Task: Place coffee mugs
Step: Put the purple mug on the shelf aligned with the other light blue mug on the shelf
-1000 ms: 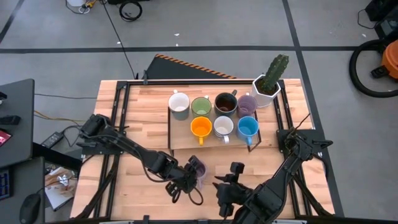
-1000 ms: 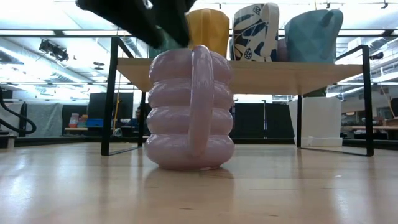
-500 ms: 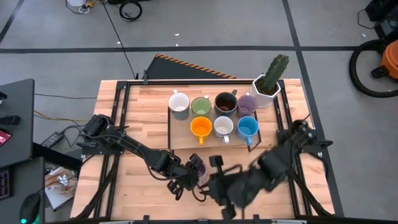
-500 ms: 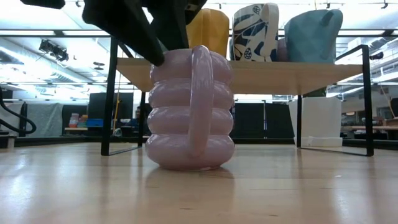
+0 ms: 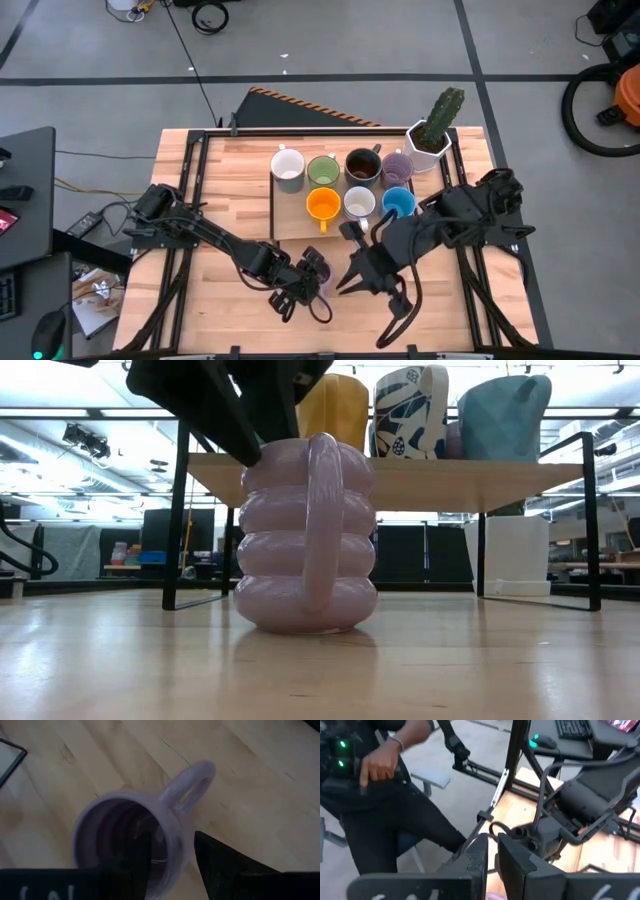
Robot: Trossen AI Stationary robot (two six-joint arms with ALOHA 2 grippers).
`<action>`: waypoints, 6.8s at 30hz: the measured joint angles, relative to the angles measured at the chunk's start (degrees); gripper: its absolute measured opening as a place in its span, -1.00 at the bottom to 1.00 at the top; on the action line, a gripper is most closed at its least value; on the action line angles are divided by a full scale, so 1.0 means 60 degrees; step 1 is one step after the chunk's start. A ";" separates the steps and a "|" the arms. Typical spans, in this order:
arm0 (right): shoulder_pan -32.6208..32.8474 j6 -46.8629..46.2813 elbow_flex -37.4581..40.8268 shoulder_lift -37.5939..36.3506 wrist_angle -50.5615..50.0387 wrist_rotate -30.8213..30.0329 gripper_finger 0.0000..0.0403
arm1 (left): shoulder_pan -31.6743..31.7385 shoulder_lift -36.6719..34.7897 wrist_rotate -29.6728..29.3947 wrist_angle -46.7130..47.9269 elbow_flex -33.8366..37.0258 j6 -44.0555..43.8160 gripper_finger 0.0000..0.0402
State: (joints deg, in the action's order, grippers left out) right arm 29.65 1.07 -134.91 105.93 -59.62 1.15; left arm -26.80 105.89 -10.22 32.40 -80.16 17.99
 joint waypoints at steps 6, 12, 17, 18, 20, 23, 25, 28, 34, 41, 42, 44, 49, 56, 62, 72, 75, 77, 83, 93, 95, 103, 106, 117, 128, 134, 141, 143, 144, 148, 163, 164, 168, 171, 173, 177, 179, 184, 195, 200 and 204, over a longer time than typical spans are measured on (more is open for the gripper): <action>0.0168 -0.0114 0.0828 -0.0036 0.0088 -0.0180 -0.76 | 0.0003 -0.0004 0.0001 -0.0095 0.0004 -0.0137 -0.23; 0.0105 -0.0323 0.2637 -0.1082 0.1153 -0.0506 -0.77 | 0.0003 -0.0004 0.0001 -0.0272 0.0004 -0.0192 -0.23; 0.0092 -0.0301 0.5207 -0.2961 0.3196 -0.0652 -0.81 | -0.0008 -0.0004 0.0002 -0.0276 0.0004 -0.0288 -0.23; 0.0090 -0.0248 0.5745 -0.3381 0.3651 -0.0770 -0.82 | -0.0008 -0.0004 0.0004 -0.0281 0.0004 -0.0290 -0.23; 0.0036 -0.0124 0.6810 -0.4160 0.4500 -0.1061 -0.83 | 0.0000 -0.0004 0.0001 -0.0315 0.0004 -0.0294 -0.23; -0.0065 0.0046 0.8247 -0.5186 0.5435 -0.1543 -0.83 | 0.0092 -0.0004 0.0004 -0.0322 0.0004 -0.0601 -0.23; -0.0155 0.0086 0.9075 -0.5803 0.6014 -0.1731 -0.83 | 0.0188 0.0049 0.0061 -0.0332 -0.0001 -0.1014 -0.23; -0.0261 0.0096 1.0098 -0.6524 0.6679 -0.1731 -0.83 | 0.0263 0.0241 0.0050 -0.0212 -0.0015 -0.1392 -0.23; -0.0287 0.0052 1.1497 -0.7209 0.7403 -0.1694 -0.83 | 0.0272 0.0670 -0.0119 -0.0131 -0.0033 -0.1391 -0.23; -0.0258 -0.0392 1.1719 -0.7205 0.7574 -0.1679 -0.83 | 0.0248 0.0747 -0.0119 0.0026 -0.0025 -0.0999 -0.25; -0.0255 -0.0422 1.1719 -0.7206 0.7578 -0.1679 -0.83 | 0.0233 0.0747 -0.0111 0.0062 -0.0025 -0.0906 -0.27; -0.0229 -0.0482 1.1719 -0.7203 0.7574 -0.1679 -0.83 | 0.0196 0.0747 -0.0048 0.0129 -0.0025 -0.0793 -0.33; -0.0046 -0.0505 1.1719 -0.7205 0.7578 -0.1687 -0.83 | 0.0178 0.0686 0.0075 0.0354 -0.0022 -0.0361 -0.54; 0.0208 -0.0631 1.1704 -0.7202 0.7647 -0.1986 -0.83 | 0.0181 0.0203 0.0874 0.0906 -0.0011 0.0185 -0.82; 0.0376 -0.0653 1.1701 -0.7202 0.7735 -0.2011 -0.83 | 0.0130 -0.0530 0.1445 0.2298 -0.0712 0.0128 -0.82; 0.0434 -0.0655 1.1701 -0.7104 0.7868 -0.2018 -0.83 | -0.0079 -0.0743 0.1474 0.6141 -0.2777 0.0420 -0.77; 0.0434 -0.0656 1.1701 -0.7005 0.7861 -0.2014 -0.83 | -0.0041 -0.0739 0.1237 0.6783 -0.3217 0.0739 -0.79; 0.0434 -0.0651 1.1701 -0.6936 0.7852 -0.2014 -0.83 | -0.0041 -0.0773 0.0920 0.6917 -0.3430 0.1044 -0.80; 0.0434 -0.0654 1.1701 -0.6892 0.7844 -0.2011 -0.83 | -0.0002 -0.0795 0.0308 0.7233 -0.3803 0.1793 -0.79; 0.0441 -0.0658 1.1701 -0.6892 0.7858 -0.2010 -0.83 | 0.0745 -0.0794 -0.0281 0.7820 -0.3799 0.2079 -0.79; 0.0441 -0.0658 1.1701 -0.6892 0.7855 -0.2007 -0.83 | 0.0883 -0.0798 -0.0259 0.7840 -0.3803 0.2126 -0.79; 0.0441 -0.0673 1.1701 -0.6892 0.7853 -0.2006 -0.83 | 0.1237 -0.0805 -0.0250 0.7984 -0.3818 0.2227 -0.79; 0.0441 -0.0665 1.1701 -0.6892 0.7853 -0.2004 -0.83 | 0.1330 -0.0806 -0.0258 0.8050 -0.3818 0.2234 -0.79; 0.0441 -0.0651 1.1701 -0.6896 0.7880 -0.2000 -0.83 | 0.1567 -0.0918 -0.0327 0.8428 -0.3796 0.2214 -0.79; 0.0441 -0.0651 1.1701 -0.6896 0.7928 -0.1996 -0.83 | 0.2177 -0.0918 -0.0483 0.8566 -0.3792 0.2386 -0.79; 0.0441 -0.0651 1.1701 -0.6896 0.7925 -0.1993 -0.83 | 0.2492 -0.0918 -0.0451 0.8551 -0.3792 0.2851 -0.79; 0.0441 -0.0651 1.1701 -0.6896 0.7924 -0.1982 -0.83 | 0.2629 -0.0918 -0.0439 0.8561 -0.3792 0.3195 -0.78; 0.0441 -0.0651 1.1701 -0.6896 0.7924 -0.1982 -0.83 | 0.2629 -0.0918 -0.0440 0.8558 -0.3792 0.3203 -0.77; 0.0441 -0.0651 1.1701 -0.6896 0.7924 -0.1982 -0.83 | 0.2629 -0.0918 -0.0442 0.8550 -0.3792 0.3220 -0.76; 0.0441 -0.0620 1.1701 -0.6896 0.7924 -0.1982 -0.83 | 0.2623 -0.0945 -0.0538 0.8505 -0.3792 0.3228 -0.66; 0.0443 -0.0609 1.1701 -0.6900 0.7924 -0.1982 -0.83 | 0.2617 -0.1137 -0.1282 0.8371 -0.3792 0.3119 -0.16; 0.0441 -0.0598 1.1701 -0.6900 0.7919 -0.1982 -0.83 | 0.2602 -0.1216 -0.1294 0.8355 -0.3792 0.3104 -0.15; 0.0445 -0.0574 1.1704 -0.6900 0.7923 -0.1982 -0.83 | 0.2495 -0.1511 -0.1336 0.8180 -0.3840 0.2913 -0.14; 0.0445 -0.0571 1.1704 -0.6902 0.7936 -0.1984 -0.83 | 0.2305 -0.1724 -0.1549 0.8052 -0.3847 0.2861 -0.14; 0.0445 -0.0570 1.1704 -0.6900 0.7971 -0.1985 -0.83 | 0.2113 -0.1858 -0.1786 0.7890 -0.3848 0.2857 -0.14; 0.0445 -0.0464 1.1704 -0.6903 0.8017 -0.1985 -0.83 | 0.1684 -0.1989 -0.1871 0.7279 -0.3854 0.2864 -0.14; 0.0445 -0.0430 1.1704 -0.6903 0.8081 -0.1987 -0.83 | 0.1472 -0.1993 -0.1901 0.7033 -0.3854 0.2936 -0.14; 0.0445 -0.0399 1.1704 -0.6900 0.8151 -0.1989 -0.83 | 0.1205 -0.1894 -0.1864 0.6538 -0.3849 0.2948 -0.14; 0.0445 -0.0396 1.1704 -0.6900 0.8223 -0.1989 -0.83 | 0.1431 -0.1166 -0.1175 0.5807 -0.3840 0.3900 -0.14; 0.0445 -0.0399 1.1704 -0.6901 0.8215 -0.1940 -0.83 | 0.1481 -0.1058 -0.1065 0.5935 -0.3784 0.3890 -0.14; 0.0445 -0.0399 1.1704 -0.6900 0.8215 -0.1934 -0.83 | 0.1507 -0.1060 -0.1089 0.6130 -0.3756 0.3859 -0.14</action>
State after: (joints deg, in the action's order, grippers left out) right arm 32.32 -1.32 -64.69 64.53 -10.33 -10.46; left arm -17.76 99.53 -16.76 69.18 -102.69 41.15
